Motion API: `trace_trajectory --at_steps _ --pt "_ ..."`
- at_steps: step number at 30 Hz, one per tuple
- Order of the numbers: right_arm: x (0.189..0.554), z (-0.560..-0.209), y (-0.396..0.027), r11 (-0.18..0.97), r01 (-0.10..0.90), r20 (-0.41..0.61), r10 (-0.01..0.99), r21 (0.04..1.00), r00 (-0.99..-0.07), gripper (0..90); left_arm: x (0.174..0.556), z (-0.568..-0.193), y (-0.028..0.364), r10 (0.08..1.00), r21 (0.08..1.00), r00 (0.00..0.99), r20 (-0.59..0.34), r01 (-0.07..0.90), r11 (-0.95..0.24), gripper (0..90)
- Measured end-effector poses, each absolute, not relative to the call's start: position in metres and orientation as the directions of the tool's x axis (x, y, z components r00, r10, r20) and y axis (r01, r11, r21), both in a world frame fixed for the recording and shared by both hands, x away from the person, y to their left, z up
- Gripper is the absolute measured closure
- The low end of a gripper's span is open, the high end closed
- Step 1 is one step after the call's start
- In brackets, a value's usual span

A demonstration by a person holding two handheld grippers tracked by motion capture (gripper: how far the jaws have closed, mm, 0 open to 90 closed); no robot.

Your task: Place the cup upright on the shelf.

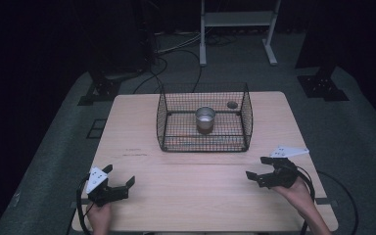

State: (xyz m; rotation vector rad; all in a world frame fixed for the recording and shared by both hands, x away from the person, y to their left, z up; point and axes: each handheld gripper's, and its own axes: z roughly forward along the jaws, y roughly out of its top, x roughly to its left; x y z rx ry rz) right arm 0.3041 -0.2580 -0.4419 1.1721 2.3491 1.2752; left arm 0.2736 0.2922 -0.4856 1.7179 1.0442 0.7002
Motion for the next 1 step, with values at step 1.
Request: trace_trajectory --at_steps 1 --pt "0.3006 -0.4445 -0.2578 0.301 0.544 0.169 0.739 0.784 -0.653 12.3 0.2736 -0.4856 0.2922 0.884 0.931 0.467 -0.01 0.326 -0.162 0.0"
